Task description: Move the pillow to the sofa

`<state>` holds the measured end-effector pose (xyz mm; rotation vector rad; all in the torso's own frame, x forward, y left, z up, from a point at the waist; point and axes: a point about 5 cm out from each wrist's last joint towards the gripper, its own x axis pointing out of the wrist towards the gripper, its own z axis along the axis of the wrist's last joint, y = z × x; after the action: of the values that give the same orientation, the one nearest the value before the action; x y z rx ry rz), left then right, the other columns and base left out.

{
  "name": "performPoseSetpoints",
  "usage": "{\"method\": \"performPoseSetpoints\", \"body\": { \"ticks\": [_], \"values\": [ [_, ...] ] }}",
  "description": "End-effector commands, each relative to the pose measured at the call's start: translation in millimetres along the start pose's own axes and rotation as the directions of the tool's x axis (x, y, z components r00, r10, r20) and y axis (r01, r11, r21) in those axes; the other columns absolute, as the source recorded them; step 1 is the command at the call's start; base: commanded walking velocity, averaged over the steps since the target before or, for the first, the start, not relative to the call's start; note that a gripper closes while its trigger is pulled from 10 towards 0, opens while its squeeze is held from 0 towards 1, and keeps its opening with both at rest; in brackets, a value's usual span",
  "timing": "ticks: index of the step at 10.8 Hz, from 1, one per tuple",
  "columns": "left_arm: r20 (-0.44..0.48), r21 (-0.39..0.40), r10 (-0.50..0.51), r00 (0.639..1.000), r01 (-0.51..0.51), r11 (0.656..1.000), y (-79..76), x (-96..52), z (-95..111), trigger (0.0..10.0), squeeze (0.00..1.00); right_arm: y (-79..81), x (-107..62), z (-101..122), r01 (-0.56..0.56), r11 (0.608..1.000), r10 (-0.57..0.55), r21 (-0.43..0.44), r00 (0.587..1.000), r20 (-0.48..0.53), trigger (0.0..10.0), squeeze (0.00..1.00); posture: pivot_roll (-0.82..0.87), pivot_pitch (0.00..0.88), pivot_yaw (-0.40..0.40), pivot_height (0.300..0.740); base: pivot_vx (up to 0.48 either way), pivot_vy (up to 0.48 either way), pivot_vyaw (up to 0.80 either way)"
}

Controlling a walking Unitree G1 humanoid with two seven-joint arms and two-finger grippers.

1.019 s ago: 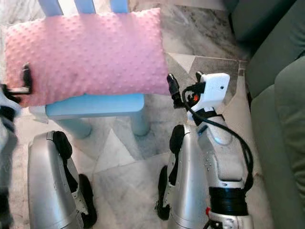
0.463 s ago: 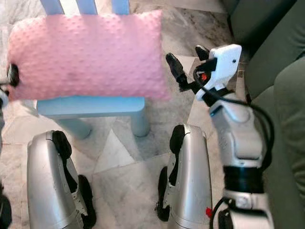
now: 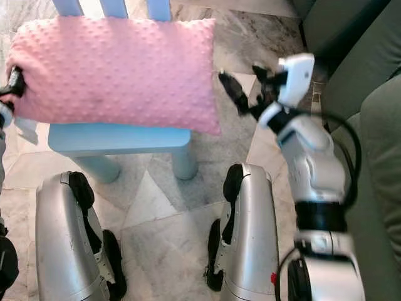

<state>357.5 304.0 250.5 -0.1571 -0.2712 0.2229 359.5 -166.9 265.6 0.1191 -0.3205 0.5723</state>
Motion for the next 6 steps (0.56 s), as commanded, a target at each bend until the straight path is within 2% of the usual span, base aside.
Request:
{"method": "performPoseSetpoints", "body": {
  "ticks": [1,2,3,4,5,6],
  "values": [
    [-0.028,0.002,-0.025,0.999,0.025,1.0,1.4,-1.9,-5.4,10.0,0.0,-0.5,-0.6,-8.7,0.004,0.999,-0.003,0.034,1.0,-0.018,10.0,0.0,-0.02,0.428,-0.057,0.357,0.0,0.0,0.0],
    [-0.065,-0.039,-0.052,0.997,0.049,0.998,-1.7,-0.3,-14.6,10.0,0.0,3.8,3.4,-19.3,-0.024,0.993,0.028,0.119,0.999,-0.036,10.0,0.0,-0.03,0.425,-0.053,0.357,0.0,0.0,0.0],
    [-0.13,-0.062,-0.125,0.984,0.118,0.991,-12.7,0.3,-26.7,10.0,0.0,6.4,7.4,-32.9,-0.024,0.966,0.042,0.259,0.997,-0.063,10.0,0.0,-0.02,0.423,-0.048,0.357,0.0,0.0,0.0],
    [-0.178,-0.04,-0.153,0.972,0.149,0.988,-17.2,-0.7,-31.5,10.0,0.0,6.6,7.9,-38.2,-0.014,0.967,0.036,0.255,0.996,-0.082,10.0,0.0,-0.02,0.424,-0.042,0.357,0.0,0.0,0.0],
    [-0.21,-0.056,-0.177,0.962,0.169,0.984,-17.7,-2.1,-33.5,10.0,0.0,7.5,7.2,-39.4,-0.018,0.961,0.043,0.275,0.996,-0.083,10.0,0.0,-0.01,0.425,-0.039,0.357,0.0,0.0,0.0],
    [-0.269,-0.131,-0.22,0.938,0.191,0.973,-17.4,-5.9,-43.7,10.0,0.0,9.4,5.4,-44.5,-0.024,0.947,0.054,0.32,0.995,-0.083,10.0,0.0,-0.01,0.428,-0.037,0.357,0.0,0.0,0.0]
  ]
}}
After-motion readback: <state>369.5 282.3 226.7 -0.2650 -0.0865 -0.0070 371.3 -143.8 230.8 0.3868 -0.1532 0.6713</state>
